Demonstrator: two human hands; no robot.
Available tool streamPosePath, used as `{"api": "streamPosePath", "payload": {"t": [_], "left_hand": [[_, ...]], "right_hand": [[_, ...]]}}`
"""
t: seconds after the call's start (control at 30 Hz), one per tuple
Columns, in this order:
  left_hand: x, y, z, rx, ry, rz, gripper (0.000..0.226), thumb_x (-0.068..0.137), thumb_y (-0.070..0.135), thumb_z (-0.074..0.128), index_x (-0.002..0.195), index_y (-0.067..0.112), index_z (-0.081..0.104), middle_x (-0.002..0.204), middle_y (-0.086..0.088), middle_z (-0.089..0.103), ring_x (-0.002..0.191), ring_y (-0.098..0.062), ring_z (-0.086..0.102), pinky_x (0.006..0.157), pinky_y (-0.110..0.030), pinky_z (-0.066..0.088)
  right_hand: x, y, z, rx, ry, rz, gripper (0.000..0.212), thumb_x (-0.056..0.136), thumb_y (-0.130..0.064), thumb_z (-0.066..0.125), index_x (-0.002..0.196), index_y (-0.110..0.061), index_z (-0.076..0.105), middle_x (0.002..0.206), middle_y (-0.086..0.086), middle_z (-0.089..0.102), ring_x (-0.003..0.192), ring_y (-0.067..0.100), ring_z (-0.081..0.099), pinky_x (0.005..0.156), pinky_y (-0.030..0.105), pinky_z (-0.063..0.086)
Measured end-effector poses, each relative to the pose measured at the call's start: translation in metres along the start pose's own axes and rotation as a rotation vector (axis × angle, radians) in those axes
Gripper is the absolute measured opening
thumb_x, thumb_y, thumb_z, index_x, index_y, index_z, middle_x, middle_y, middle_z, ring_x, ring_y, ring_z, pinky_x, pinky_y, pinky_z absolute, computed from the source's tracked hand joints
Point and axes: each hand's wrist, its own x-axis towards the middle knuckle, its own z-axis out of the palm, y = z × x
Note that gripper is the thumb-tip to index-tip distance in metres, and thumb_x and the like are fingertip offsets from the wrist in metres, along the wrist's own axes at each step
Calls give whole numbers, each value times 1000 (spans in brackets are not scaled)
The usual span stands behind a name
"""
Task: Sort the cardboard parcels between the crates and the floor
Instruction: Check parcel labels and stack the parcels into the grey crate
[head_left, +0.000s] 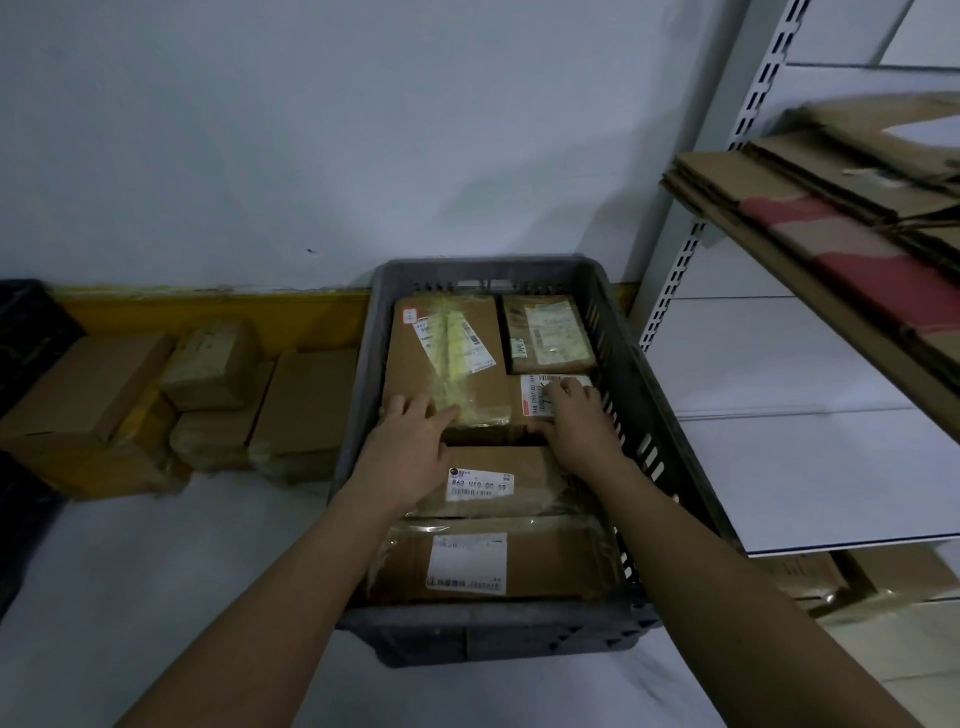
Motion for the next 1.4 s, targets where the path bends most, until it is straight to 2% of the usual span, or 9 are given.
{"api": "streamPosePath", "payload": {"t": [0.23,0.33,0.43,0.6,0.7,0.83,1.0,1.2,1.4], "left_hand": [[1,0,0,15,18,9,55,98,26,50,151,30,37,146,-2,39,129,-23,33,100,-37,45],[0,-1,0,28,21,10,54,98,27,49,150,31,37,145,-1,39,129,-23,34,101,-38,45],[-1,2,-2,53,34,25,52,98,29,48,150,30,38,145,-2,42,128,-22,37,102,-37,43],[-14,15,-19,-53,222,32,44,97,31,51,141,26,53,133,4,55,121,-14,46,101,-32,42],[-17,6,-42,-95,262,-22,42,98,37,50,138,24,56,133,4,55,124,-16,45,104,-32,40],[-22,-32,-82,-91,240,-196,45,100,47,44,139,26,53,140,1,51,130,-21,41,106,-35,38],[-44,-102,-116,-104,167,-400,53,100,55,40,146,28,45,150,-2,44,134,-26,42,106,-38,40],[-63,-179,-116,-186,147,-578,60,97,57,44,150,30,38,154,-5,39,137,-31,36,109,-42,39],[-45,-254,-99,-269,81,-656,66,93,60,49,150,30,34,150,-6,37,136,-29,36,107,-43,40]], "right_hand": [[-6,-1,-6,-45,4,-35,65,95,-58,48,147,-21,41,157,3,36,143,26,31,114,51,30],[-9,-7,-12,11,63,-50,59,98,-54,45,146,-19,44,150,3,46,136,26,40,107,44,39],[-17,-16,-21,45,59,-61,58,98,-49,47,147,-18,44,150,4,46,136,27,40,104,42,41],[-26,-41,-41,82,15,-142,44,100,-38,48,138,-16,53,138,8,56,125,30,51,98,42,48],[-21,-64,-52,129,6,-172,46,100,-39,46,139,-17,54,136,9,60,118,27,57,94,41,50],[-16,-107,-61,166,-5,-271,46,100,-44,47,137,-19,57,135,4,60,119,25,57,95,41,50],[-5,-177,-49,191,-68,-424,33,99,-40,49,113,-15,65,109,8,67,96,25,62,81,41,53],[17,-262,-11,131,-202,-541,42,102,-44,46,134,-19,55,129,6,57,116,27,54,94,46,50],[58,-332,40,71,-288,-480,30,101,-43,46,118,-21,58,120,6,60,104,26,58,88,44,52]]}}
